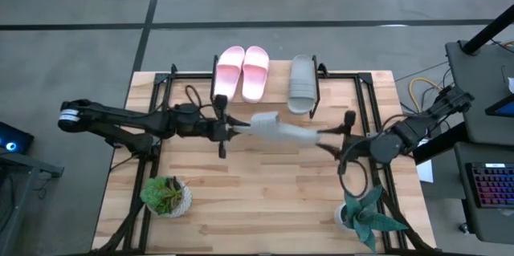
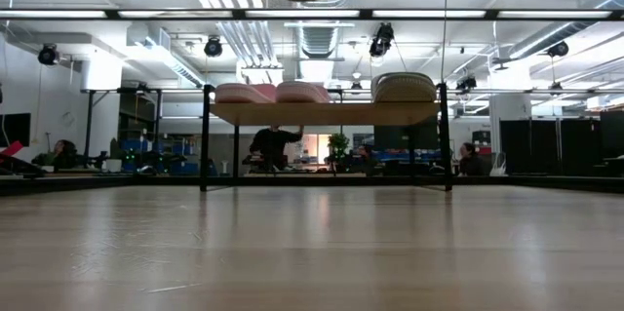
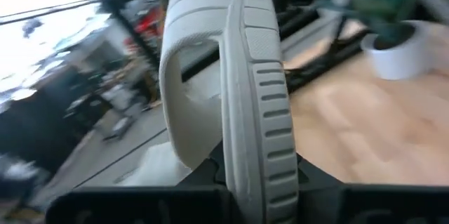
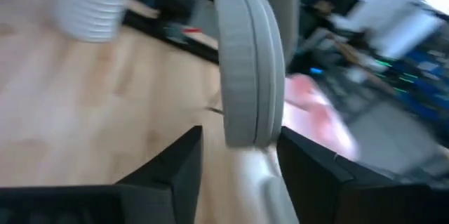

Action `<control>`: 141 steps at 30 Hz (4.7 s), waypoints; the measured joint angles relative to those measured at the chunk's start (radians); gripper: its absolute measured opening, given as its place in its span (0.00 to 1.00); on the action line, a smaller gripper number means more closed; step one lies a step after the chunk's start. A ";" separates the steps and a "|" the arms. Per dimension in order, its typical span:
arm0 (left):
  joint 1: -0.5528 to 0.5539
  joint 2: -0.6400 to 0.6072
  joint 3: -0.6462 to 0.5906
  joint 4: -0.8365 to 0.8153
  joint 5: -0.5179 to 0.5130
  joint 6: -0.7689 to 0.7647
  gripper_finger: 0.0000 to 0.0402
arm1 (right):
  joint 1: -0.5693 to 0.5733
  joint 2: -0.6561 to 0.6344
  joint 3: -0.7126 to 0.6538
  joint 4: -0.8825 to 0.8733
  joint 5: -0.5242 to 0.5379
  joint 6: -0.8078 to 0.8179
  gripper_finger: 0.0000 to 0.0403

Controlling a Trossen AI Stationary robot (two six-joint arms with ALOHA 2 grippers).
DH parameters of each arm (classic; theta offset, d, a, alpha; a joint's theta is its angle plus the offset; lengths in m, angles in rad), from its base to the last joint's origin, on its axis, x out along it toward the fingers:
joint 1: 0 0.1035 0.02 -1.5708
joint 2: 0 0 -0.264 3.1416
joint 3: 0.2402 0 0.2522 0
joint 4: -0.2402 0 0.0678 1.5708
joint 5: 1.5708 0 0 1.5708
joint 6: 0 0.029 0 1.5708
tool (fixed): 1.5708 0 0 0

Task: Pick and place slides into the shelf
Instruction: Put the gray slides on the shelf

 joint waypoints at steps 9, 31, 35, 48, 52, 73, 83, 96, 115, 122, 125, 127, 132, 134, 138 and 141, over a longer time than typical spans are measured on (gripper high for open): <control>-0.020 0.042 0.066 0.052 -0.480 -0.057 0.02 | 0.000 -0.088 0.000 -0.005 0.253 0.000 0.46; -0.023 0.580 0.478 0.025 -1.187 -0.056 0.02 | 0.000 -0.139 -0.001 -0.059 0.413 0.001 0.46; -0.023 0.662 0.545 0.027 -1.388 0.042 0.02 | 0.000 -0.159 -0.001 -0.069 0.450 -0.016 0.46; -0.043 0.853 0.678 0.027 -1.462 0.141 0.02 | 0.000 -0.242 -0.001 -0.078 0.442 -0.016 0.46; -0.059 0.879 0.688 0.030 -1.462 0.162 0.02 | 0.000 -0.261 -0.001 -0.078 0.441 -0.016 0.46; -0.129 0.877 0.692 0.029 -1.334 0.323 0.02 | -0.021 -0.064 -0.004 -0.072 0.313 -0.624 0.47; -0.193 0.823 0.691 0.034 -1.178 0.322 0.02 | -0.105 0.024 -0.004 -0.067 0.350 -0.701 0.47; -0.234 0.810 0.691 0.035 -1.087 0.318 0.02 | -0.162 0.024 0.023 -0.013 0.306 -0.731 0.47; -0.240 0.810 0.692 0.036 -1.095 0.371 0.02 | -0.161 0.042 0.032 -0.146 0.301 -0.599 0.46; -0.253 0.810 0.692 0.066 -1.061 0.388 0.02 | -0.161 0.048 0.032 -0.154 0.299 -0.591 0.46; -0.265 0.810 0.701 0.077 -1.010 0.400 0.02 | -0.162 0.054 0.032 -0.154 0.257 -0.590 0.46; -0.273 0.809 0.703 0.075 -0.988 0.397 0.02 | -0.163 0.056 0.033 -0.153 0.249 -0.590 0.46; -0.283 0.809 0.717 0.074 -0.971 0.396 0.02 | -0.161 0.061 0.032 -0.153 0.260 -0.574 0.45; -0.283 0.809 0.718 0.073 -0.971 0.396 0.02 | -0.162 0.061 0.033 -0.152 0.264 -0.560 0.41; -0.283 0.808 0.718 0.076 -0.976 0.396 0.05 | -0.161 0.061 0.032 -0.157 0.260 -0.551 0.20; -0.287 0.806 0.718 0.077 -0.989 0.398 0.12 | -0.161 0.061 0.032 -0.156 0.253 -0.557 0.12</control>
